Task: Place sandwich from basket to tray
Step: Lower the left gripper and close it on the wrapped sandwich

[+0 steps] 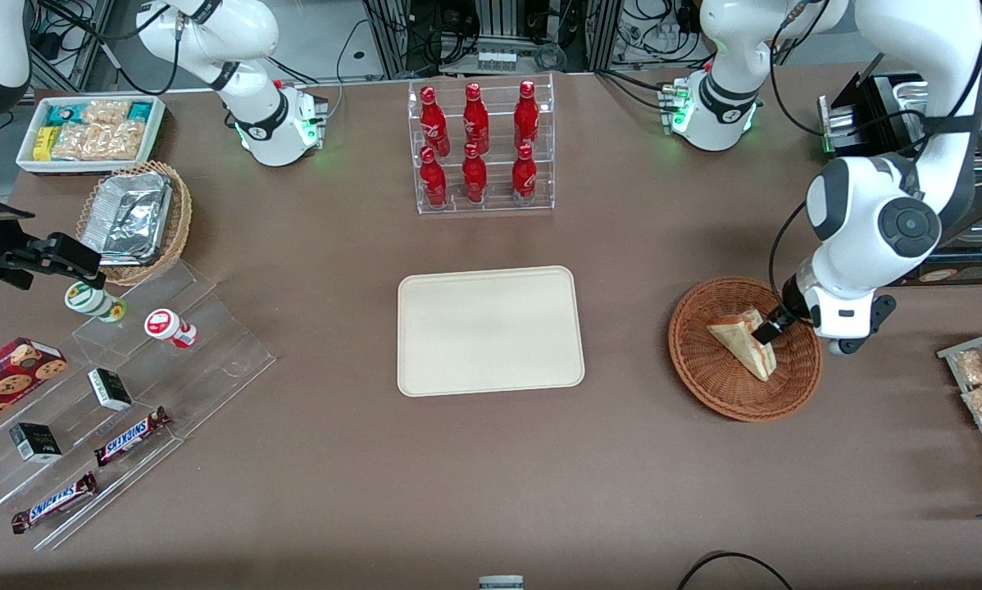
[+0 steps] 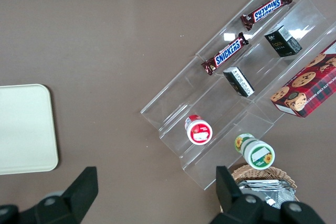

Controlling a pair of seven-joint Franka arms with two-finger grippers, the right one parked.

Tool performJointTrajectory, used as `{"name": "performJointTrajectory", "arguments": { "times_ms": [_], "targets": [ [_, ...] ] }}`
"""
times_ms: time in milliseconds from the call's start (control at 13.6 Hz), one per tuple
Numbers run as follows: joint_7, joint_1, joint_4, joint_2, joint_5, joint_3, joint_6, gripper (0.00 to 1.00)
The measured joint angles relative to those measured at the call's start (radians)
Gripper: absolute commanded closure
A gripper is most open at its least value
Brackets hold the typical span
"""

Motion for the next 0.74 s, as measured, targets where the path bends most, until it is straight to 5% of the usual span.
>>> {"name": "performJointTrajectory", "arguments": {
  "times_ms": [735],
  "targets": [
    [-0.059,-0.005,0.005,0.094,0.0,-0.008,0.035,0.0]
  ]
}}
